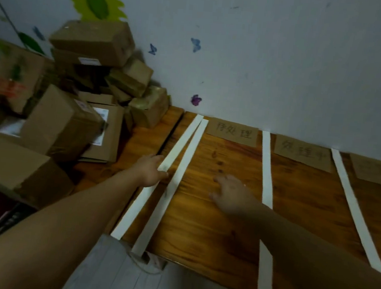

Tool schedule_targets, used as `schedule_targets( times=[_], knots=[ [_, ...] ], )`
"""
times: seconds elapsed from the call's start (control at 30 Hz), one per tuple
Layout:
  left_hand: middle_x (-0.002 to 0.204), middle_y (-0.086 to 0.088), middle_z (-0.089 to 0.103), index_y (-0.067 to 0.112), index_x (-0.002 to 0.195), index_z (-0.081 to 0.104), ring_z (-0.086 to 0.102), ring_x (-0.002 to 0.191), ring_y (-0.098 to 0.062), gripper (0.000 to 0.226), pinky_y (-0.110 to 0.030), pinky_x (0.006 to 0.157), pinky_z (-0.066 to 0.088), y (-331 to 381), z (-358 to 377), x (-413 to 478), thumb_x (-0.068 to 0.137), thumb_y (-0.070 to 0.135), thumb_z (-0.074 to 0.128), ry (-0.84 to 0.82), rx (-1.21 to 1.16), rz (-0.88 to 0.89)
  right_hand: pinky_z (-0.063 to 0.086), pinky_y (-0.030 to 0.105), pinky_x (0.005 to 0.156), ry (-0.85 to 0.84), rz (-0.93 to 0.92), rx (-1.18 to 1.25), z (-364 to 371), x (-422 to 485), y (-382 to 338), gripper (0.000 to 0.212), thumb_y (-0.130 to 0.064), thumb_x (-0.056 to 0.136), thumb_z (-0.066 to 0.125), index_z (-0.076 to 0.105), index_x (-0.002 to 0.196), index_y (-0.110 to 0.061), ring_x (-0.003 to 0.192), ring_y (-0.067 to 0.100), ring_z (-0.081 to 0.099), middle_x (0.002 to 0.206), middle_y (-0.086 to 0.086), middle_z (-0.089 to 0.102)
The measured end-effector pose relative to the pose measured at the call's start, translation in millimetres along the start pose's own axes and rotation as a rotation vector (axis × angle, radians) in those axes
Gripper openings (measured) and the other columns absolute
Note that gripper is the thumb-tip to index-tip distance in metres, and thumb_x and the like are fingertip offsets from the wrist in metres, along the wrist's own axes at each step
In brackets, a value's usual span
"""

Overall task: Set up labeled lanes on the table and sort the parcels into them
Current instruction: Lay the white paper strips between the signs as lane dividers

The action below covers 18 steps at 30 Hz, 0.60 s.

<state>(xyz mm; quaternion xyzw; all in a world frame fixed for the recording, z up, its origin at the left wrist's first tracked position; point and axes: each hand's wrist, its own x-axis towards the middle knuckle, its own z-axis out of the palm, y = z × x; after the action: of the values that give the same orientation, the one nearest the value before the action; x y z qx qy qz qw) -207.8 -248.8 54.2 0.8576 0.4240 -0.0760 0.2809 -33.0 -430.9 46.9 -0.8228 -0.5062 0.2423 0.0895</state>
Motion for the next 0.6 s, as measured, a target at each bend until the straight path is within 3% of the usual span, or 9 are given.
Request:
schedule_targets(
  times=[0.17, 0.23, 0.3, 0.4, 0.53, 0.6],
  knots=[
    [0.147, -0.007, 0.038, 0.018, 0.144, 0.034, 0.041, 0.13, -0.027, 0.06, -0.043, 0.105, 0.04, -31.6, -4.1, 20.3, 0.091, 0.032, 0.057, -0.013, -0.109, -0.035, 0.03, 0.038, 0.107, -0.064, -0.013, -0.033, 27.4, 45.7, -41.1, 0.06, -0.047, 0.093, 0.049, 0.033, 0.144, -0.02, 0.135, 0.025, 0.033, 0.149, 0.006, 0.034],
    [0.142, -0.007, 0.045, 0.018, 0.141, 0.039, 0.048, 0.124, -0.026, 0.053, -0.035, 0.098, 0.044, -37.4, 3.2, 32.9, 0.092, 0.029, 0.056, 0.004, -0.165, -0.052, 0.032, 0.037, 0.106, -0.101, -0.016, -0.016, 39.4, 62.3, -48.4, 0.059, -0.045, 0.094, 0.049, 0.034, 0.144, -0.019, 0.135, 0.025, 0.034, 0.149, 0.007, 0.035],
    [0.137, -0.006, 0.05, 0.018, 0.137, 0.044, 0.052, 0.119, -0.025, 0.046, -0.027, 0.086, 0.044, -35.0, 9.5, 46.0, 0.093, 0.027, 0.056, 0.014, -0.267, -0.071, 0.029, 0.038, 0.109, -0.146, 0.002, 0.012, 51.5, 75.7, -53.5, 0.061, -0.044, 0.094, 0.049, 0.03, 0.147, -0.02, 0.138, 0.026, 0.029, 0.152, 0.006, 0.031],
    [0.134, -0.006, 0.052, 0.017, 0.133, 0.049, 0.054, 0.117, -0.024, 0.042, -0.026, 0.082, 0.044, -29.0, 22.5, 68.1, 0.093, 0.028, 0.056, -0.057, -0.289, -0.062, 0.028, 0.039, 0.111, -0.241, 0.047, 0.001, 73.2, 83.5, -55.9, 0.063, -0.041, 0.094, 0.051, 0.026, 0.148, -0.018, 0.14, 0.028, 0.027, 0.154, 0.008, 0.026],
    [0.128, -0.005, 0.056, 0.013, 0.127, 0.054, 0.056, 0.109, -0.023, 0.04, -0.024, 0.081, 0.044, -33.5, 44.1, 86.6, 0.091, 0.032, 0.058, -0.214, -0.204, -0.013, 0.039, 0.036, 0.102, -0.273, 0.191, -0.002, 105.5, 79.7, -57.6, 0.052, -0.037, 0.094, 0.053, 0.038, 0.139, -0.016, 0.126, 0.024, 0.044, 0.143, 0.008, 0.04],
    [0.119, -0.004, 0.059, 0.012, 0.127, 0.054, 0.057, 0.099, -0.019, 0.042, -0.021, 0.073, 0.044, -39.8, 52.8, 91.1, 0.09, 0.031, 0.061, -0.239, -0.232, -0.035, 0.042, 0.033, 0.099, -0.239, 0.268, 0.056, 117.4, 75.6, -63.4, 0.04, -0.032, 0.095, 0.054, 0.046, 0.131, -0.016, 0.117, 0.021, 0.049, 0.134, 0.007, 0.047]
  ],
)
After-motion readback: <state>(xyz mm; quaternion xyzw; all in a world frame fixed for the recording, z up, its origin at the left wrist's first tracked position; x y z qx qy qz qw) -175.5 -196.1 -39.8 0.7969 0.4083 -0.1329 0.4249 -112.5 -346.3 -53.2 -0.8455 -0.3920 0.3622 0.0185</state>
